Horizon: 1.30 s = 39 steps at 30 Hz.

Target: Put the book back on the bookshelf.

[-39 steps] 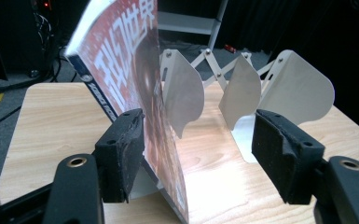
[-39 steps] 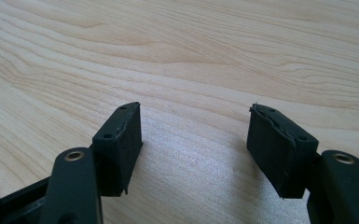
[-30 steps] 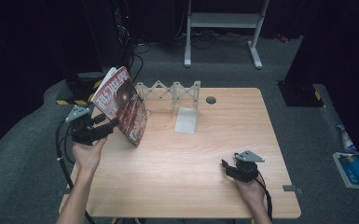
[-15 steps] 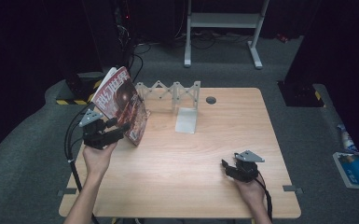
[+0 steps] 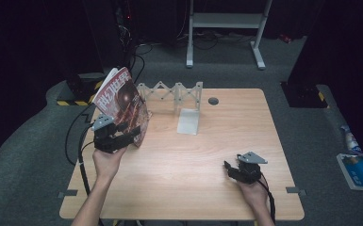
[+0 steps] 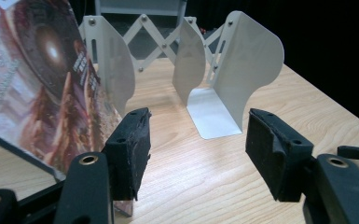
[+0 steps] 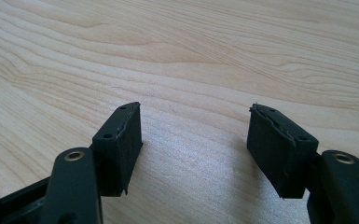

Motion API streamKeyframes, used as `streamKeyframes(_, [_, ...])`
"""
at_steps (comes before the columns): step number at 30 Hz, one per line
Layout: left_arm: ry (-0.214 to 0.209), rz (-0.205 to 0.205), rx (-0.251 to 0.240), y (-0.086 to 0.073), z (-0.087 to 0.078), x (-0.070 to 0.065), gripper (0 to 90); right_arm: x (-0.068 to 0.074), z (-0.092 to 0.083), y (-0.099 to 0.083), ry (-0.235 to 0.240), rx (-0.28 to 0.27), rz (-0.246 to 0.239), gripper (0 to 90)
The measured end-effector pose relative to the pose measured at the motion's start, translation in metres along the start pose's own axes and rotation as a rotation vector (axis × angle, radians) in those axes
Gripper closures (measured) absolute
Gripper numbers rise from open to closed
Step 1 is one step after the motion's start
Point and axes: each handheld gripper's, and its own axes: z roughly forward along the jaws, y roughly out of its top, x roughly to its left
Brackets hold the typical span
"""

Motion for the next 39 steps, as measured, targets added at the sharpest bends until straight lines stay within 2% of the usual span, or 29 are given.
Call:
streamKeyframes(19, [-0.061, -0.006, 0.016, -0.019, 0.019, -0.018, 40.8, 0.0, 0.0, 0.0, 0.0, 0.0, 0.001, 35.4])
streamKeyframes(32, [-0.093, -0.013, 0.041, -0.032, 0.033, -0.027, 40.8, 0.0, 0.0, 0.0, 0.0, 0.0, 0.002, 35.4])
streamKeyframes(39, [-0.1, -0.004, 0.069, -0.039, 0.043, -0.034, 40.8, 0.0, 0.0, 0.0, -0.001, 0.0, 0.001, 35.4])
